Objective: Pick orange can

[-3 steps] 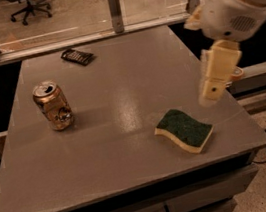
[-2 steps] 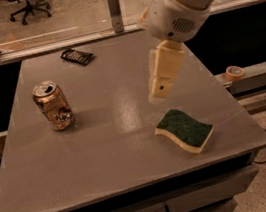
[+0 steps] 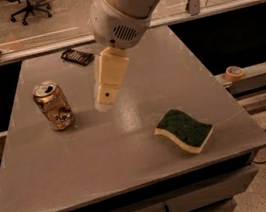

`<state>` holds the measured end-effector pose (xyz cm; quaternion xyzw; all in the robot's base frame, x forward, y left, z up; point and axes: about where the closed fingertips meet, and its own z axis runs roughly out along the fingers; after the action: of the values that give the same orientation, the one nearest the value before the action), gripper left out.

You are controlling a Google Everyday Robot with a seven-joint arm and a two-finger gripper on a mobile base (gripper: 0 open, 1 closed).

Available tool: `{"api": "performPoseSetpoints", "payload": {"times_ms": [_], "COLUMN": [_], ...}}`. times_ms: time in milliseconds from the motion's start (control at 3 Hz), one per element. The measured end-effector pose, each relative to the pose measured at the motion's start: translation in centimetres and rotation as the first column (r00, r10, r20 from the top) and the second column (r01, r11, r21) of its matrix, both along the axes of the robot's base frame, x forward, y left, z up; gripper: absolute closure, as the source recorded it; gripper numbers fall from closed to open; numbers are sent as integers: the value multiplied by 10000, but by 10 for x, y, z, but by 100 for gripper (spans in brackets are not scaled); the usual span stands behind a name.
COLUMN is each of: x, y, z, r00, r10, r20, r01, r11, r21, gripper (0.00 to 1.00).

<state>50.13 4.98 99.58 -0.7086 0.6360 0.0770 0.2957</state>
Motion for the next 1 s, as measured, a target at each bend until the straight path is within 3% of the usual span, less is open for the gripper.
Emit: {"api": "performPoseSetpoints", "payload": {"times_ms": [333,667,1000], "x": [4,17,41], "y": [6,44,84], "z": [-8,-37,-64], "r00": [9999,9974,9940], "r10": [-65,159,147], "r20": [-148,-700,-1082], "r01": [75,-13,242], "r11": [9978,9789,9368], "r21": [653,2046,3490], "gripper": [0,0,0]}}
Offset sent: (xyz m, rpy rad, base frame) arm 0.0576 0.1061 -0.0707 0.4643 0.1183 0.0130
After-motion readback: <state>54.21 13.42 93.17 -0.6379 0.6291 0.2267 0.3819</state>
